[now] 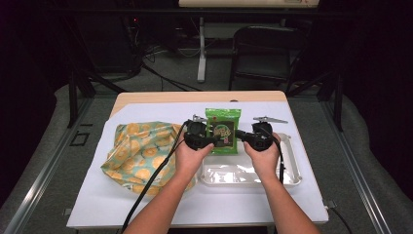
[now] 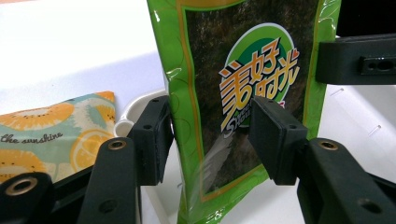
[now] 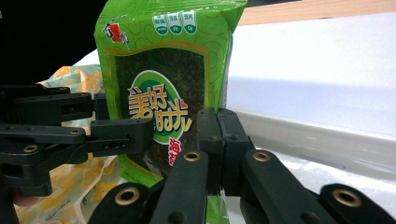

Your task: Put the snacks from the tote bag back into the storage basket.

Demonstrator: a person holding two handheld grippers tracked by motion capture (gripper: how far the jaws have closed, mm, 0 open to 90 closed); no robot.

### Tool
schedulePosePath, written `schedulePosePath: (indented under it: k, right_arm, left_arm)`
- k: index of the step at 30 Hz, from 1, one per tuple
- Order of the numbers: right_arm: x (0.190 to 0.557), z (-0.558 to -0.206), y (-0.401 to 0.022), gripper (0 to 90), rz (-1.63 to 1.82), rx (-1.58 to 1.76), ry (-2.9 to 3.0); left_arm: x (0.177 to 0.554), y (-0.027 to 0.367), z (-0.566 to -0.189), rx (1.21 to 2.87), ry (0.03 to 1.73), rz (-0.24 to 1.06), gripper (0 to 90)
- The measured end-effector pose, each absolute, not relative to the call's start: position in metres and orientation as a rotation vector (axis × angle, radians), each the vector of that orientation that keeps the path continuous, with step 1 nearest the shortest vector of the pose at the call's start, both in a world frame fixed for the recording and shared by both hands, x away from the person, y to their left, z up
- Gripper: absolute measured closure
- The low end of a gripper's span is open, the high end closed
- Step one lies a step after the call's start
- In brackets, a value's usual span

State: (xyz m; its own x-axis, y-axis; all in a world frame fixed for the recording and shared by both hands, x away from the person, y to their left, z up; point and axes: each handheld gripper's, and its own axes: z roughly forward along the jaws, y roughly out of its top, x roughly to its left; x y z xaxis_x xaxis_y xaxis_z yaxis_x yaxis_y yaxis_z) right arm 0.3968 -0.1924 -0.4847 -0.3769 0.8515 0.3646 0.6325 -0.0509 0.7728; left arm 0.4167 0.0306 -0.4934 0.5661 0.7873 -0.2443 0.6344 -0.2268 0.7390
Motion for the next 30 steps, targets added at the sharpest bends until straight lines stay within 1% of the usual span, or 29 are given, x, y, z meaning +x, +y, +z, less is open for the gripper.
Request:
schedulePosePath:
  k: [15, 20, 25, 30]
  right_arm:
    - [0.401, -0.492, -0.196, 89.6, 1.377, 1.635, 1.992]
    - [0.404, -0.495, -0.197, 89.6, 1.363, 1.652, 1.995]
    - [0.409, -0.502, -0.200, 89.6, 1.333, 1.684, 2.010]
    - [0.412, -0.508, -0.199, 89.6, 1.311, 1.725, 2.027]
  left_arm:
    - [0.421, 0.025, -0.500, 1.958, 1.162, 0.221, 50.3]
    - [0.424, 0.023, -0.505, 1.955, 1.183, 0.197, 50.3]
    - [0.426, 0.021, -0.510, 1.984, 1.194, 0.170, 51.0]
    - [0.428, 0.021, -0.513, 1.998, 1.214, 0.181, 51.3]
